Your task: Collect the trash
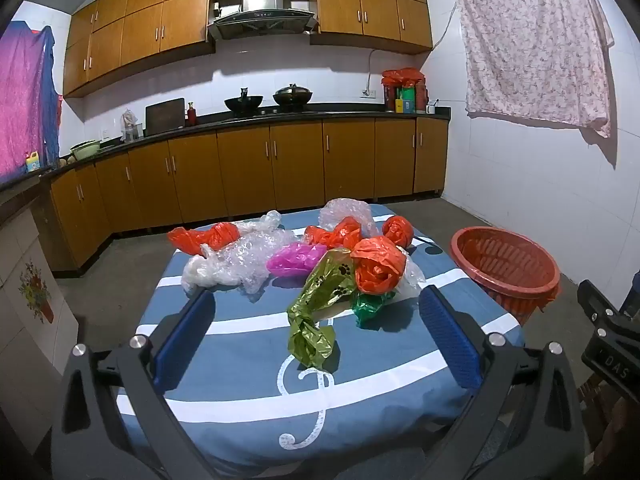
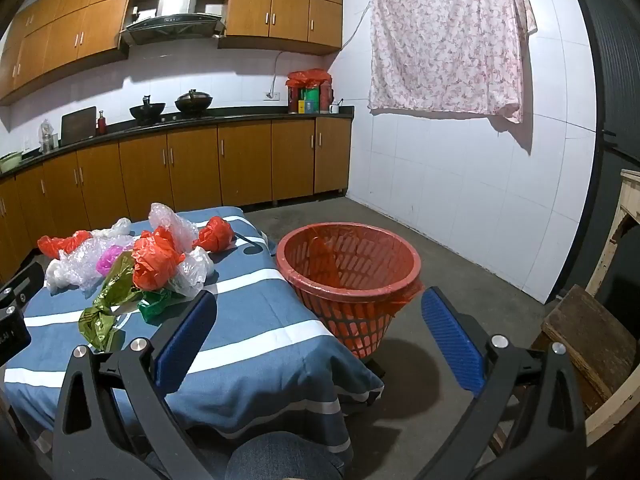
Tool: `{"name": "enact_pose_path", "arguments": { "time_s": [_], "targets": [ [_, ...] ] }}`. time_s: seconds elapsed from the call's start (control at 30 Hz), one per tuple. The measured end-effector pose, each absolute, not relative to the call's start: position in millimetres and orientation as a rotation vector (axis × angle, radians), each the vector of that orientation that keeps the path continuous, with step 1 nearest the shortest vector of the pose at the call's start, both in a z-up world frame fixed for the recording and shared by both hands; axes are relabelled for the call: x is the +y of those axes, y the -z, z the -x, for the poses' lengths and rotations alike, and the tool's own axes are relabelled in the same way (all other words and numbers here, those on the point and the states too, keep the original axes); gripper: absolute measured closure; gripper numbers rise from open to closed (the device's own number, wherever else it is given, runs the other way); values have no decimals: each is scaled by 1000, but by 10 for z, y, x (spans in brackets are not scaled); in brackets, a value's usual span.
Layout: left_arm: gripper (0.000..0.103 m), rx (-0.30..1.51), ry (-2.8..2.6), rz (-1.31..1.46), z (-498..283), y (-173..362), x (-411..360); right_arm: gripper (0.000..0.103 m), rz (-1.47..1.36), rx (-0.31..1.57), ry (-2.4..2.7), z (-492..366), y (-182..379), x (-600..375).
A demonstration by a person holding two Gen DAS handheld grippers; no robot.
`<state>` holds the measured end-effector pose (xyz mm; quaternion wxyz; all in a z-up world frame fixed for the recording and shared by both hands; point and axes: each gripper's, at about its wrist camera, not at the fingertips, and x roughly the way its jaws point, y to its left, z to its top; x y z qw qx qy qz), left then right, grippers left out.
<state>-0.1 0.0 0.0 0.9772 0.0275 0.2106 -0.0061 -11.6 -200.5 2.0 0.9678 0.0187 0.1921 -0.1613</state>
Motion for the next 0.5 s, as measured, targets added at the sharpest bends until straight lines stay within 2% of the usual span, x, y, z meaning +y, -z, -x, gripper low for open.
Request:
{"name": "enact_pose_path", "arguments": {
  "time_s": [0.5],
  "targets": [
    [4, 430, 13, -53, -1, 0, 2, 2, -39, 390, 326, 114, -14, -2005]
  ]
}}
